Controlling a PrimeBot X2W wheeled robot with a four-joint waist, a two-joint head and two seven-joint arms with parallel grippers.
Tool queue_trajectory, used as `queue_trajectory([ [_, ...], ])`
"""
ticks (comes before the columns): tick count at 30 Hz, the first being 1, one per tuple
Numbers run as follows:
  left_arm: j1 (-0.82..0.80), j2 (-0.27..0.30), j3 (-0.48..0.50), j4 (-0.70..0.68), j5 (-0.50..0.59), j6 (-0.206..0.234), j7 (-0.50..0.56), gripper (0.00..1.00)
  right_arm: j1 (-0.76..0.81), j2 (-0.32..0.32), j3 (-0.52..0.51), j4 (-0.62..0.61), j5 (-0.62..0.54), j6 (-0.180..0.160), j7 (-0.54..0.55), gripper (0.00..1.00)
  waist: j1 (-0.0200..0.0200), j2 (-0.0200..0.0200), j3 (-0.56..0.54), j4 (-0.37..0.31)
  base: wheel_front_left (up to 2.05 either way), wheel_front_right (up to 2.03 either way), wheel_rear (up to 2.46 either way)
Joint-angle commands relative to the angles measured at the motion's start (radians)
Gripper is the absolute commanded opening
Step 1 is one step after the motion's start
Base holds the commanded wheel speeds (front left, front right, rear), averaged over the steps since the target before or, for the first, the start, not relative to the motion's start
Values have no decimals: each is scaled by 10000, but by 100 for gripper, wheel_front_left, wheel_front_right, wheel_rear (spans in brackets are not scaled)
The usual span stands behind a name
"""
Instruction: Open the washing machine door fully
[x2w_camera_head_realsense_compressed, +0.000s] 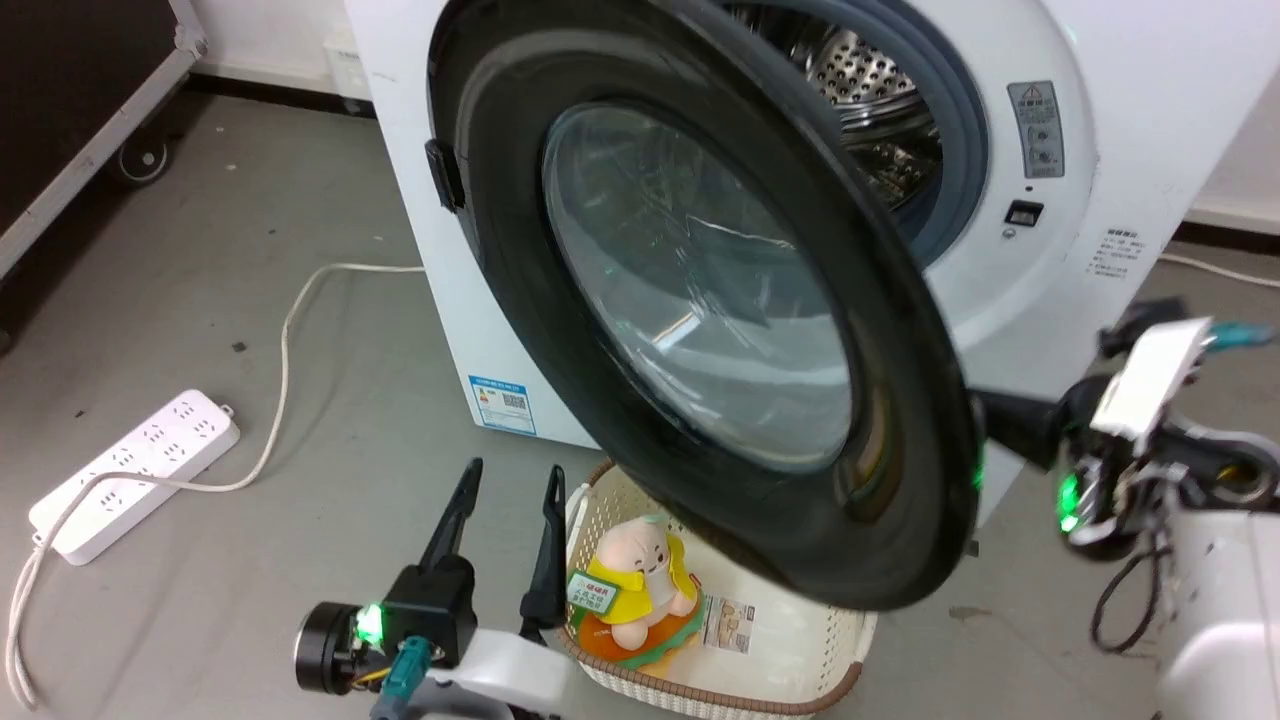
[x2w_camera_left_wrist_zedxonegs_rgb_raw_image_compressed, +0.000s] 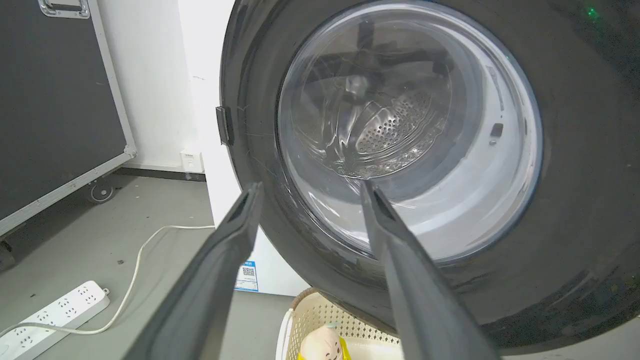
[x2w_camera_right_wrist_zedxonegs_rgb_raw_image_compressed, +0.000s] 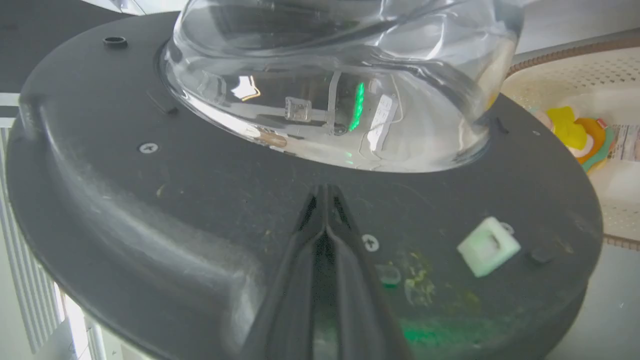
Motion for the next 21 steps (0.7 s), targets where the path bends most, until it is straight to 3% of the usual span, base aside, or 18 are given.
queue_trajectory([
  [1,182,18,-10,38,79,-77,-53,100,378,68,366,-50,398,16,-53,0,1,0,-94,47,0,0,0],
  [11,735,25,-138,398,222,-322,-53,100,2217,68,3527,-1178,3316,16,-736,0,1,0,-405,561,0,0,0],
  [19,1010,25,-10,640,134,-388,-53,100,3482,68,5811,-2411,4549,16,-1931,0,1,0,-518,1089,0,0,0],
  [21,1030,24,6,685,86,-400,-53,100,3620,68,5985,-2632,4604,16,-2173,0,1,0,-536,1119,0,0,0],
])
